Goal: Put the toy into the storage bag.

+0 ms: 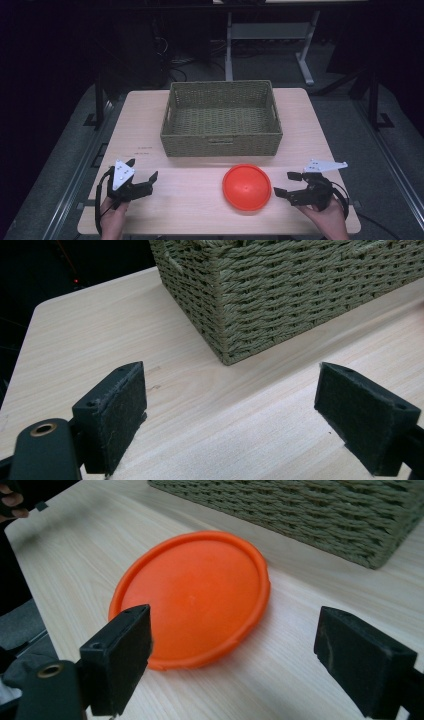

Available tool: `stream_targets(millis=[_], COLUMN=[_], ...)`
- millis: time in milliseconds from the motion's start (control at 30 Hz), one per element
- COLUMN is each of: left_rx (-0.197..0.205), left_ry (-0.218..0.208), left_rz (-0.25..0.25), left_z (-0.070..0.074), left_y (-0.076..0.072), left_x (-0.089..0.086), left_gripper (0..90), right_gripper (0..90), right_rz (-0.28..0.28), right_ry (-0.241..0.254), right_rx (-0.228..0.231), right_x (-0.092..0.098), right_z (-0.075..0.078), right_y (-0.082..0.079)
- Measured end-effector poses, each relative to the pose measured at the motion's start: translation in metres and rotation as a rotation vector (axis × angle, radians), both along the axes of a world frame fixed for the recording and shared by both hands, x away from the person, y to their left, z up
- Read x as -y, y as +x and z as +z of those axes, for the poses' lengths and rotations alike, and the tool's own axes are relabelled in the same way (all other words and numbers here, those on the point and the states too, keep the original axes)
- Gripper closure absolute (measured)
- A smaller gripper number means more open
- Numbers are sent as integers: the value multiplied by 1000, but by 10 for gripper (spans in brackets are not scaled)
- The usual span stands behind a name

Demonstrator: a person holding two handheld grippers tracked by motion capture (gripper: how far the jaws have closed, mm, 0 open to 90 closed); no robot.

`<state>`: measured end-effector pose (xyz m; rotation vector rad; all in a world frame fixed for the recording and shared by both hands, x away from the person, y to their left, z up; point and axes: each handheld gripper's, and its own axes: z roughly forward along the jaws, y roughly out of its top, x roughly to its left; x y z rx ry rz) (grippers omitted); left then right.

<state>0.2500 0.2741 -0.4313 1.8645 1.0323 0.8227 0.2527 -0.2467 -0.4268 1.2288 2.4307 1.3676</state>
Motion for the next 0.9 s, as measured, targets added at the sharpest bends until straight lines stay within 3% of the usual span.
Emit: stream_targets(millis=[167, 267, 433, 667, 900], left_rx=[0, 1, 2, 3, 3], left_ry=[-1, 3, 8, 8, 1], left_rz=[0, -5, -13, -17, -16], left_z=[0, 0, 0, -1, -1], left_y=[0, 0, 0, 1, 1], left_x=[0, 1, 2, 3, 2], left_gripper=[128, 128, 128, 128, 128], right_gripper=[155, 220, 227, 266, 326], right_rz=[26, 80, 94, 125, 124], right_ry=[-18, 14, -24, -35, -107], right_rx=[-19, -75, -105, -143, -180], right_x=[-8, -10, -15, -25, -37], right_z=[6, 7, 9, 10, 4], right_y=[9, 19, 27, 37, 51])
